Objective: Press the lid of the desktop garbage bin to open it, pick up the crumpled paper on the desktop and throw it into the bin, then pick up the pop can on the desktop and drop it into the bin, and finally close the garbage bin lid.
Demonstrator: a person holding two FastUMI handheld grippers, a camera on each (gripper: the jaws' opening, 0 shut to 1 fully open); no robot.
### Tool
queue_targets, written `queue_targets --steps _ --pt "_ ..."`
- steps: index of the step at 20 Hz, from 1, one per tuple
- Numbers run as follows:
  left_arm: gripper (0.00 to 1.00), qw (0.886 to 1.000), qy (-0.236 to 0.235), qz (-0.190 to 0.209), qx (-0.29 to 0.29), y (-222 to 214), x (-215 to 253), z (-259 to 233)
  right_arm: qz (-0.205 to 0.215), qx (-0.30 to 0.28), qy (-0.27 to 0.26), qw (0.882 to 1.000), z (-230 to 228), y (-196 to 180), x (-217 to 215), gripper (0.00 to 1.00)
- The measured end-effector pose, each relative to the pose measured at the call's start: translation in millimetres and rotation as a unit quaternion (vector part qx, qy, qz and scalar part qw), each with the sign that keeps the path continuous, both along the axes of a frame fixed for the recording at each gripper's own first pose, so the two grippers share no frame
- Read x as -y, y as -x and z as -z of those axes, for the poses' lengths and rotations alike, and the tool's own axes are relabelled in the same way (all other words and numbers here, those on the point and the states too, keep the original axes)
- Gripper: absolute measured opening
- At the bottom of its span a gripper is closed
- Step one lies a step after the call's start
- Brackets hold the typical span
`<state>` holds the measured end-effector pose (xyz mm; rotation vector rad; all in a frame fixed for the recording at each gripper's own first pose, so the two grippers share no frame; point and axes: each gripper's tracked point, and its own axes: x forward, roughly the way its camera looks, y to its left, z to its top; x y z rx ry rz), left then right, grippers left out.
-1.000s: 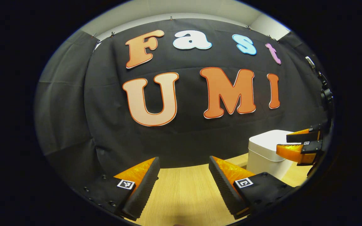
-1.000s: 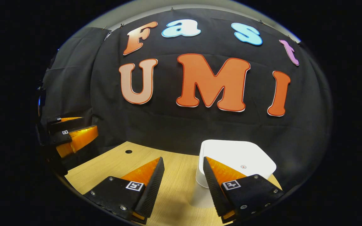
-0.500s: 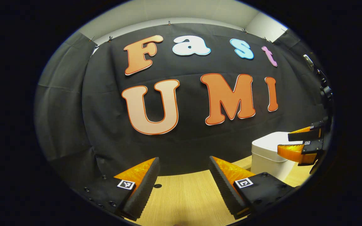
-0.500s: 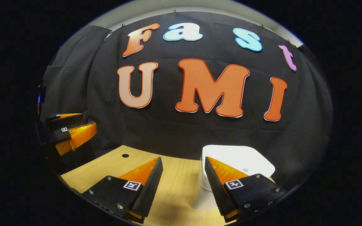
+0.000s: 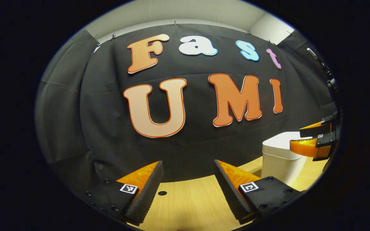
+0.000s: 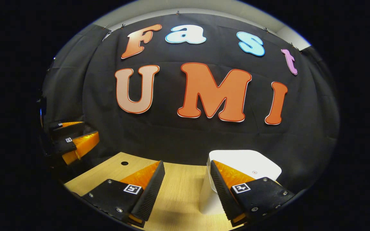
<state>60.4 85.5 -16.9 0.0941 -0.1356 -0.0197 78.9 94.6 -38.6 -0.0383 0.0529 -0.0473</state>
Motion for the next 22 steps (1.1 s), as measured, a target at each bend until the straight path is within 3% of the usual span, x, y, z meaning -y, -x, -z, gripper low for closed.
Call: queue_targets --steps 9,11,16,22 --pt "0.99 0.998 0.009 -0.063 -0.007 20 -17 0 -0.052 0.009 -0.005 0.999 0 7 -2 0.88" --pt "0.99 0.996 0.007 -0.085 -0.003 30 -10 -3 -0.079 0.013 -0.007 0.997 0 14 5 0.88" --pt "0.99 0.988 0.07 -0.133 -0.023 55 19 8 -0.138 0.025 0.007 0.99 -4 35 36 0.88" --pt "0.99 0.985 0.07 -0.156 -0.034 72 46 7 -0.15 0.03 0.006 0.988 -4 49 68 0.89"
